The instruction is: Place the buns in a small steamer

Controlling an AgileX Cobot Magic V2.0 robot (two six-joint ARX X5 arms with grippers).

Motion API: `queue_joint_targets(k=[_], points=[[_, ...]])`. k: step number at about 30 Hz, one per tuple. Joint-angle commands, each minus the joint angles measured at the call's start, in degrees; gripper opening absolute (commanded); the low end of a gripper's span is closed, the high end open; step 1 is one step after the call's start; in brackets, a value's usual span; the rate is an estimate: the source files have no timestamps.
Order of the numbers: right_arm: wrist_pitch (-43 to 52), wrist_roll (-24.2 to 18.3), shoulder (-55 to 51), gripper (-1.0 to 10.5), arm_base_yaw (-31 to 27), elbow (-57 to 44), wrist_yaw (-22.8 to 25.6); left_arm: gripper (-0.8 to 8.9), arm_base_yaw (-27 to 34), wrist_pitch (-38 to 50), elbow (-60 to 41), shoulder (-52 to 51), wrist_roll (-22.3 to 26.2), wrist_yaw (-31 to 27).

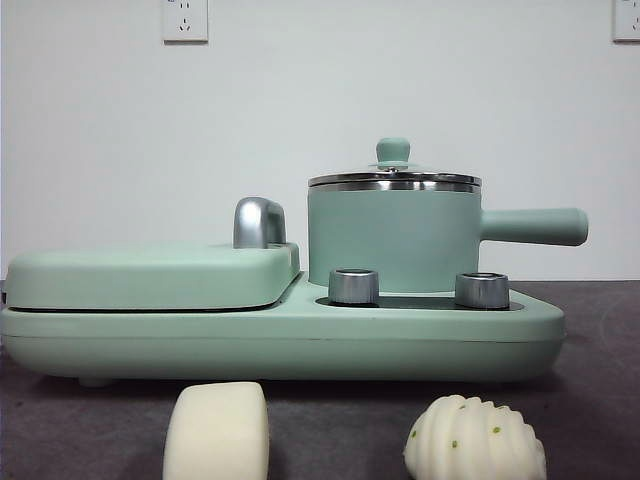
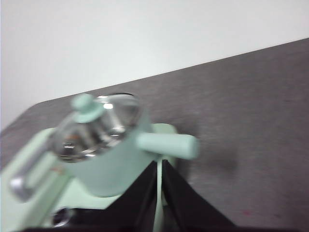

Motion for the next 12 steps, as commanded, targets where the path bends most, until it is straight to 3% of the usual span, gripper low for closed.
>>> queue_joint_targets(k=[1,6,12], points=[[-3.7,-0.9,4.4,0.1,0.2,6.4,-5.0,0.08,-1.1,-1.9,8.0,6.9,3.3,2.9],[-11.9,-6.5,12.6,0.1,0.2,16.1,-14.3,0.08,-3.0,-8.3,19.8,17.2,4.6,9.7],[-18.6,-13.3,20.3,0.1,0.2,24.5,-21.2,0.08,-5.3,-15.0,28.8,24.8,6.4,18.1]])
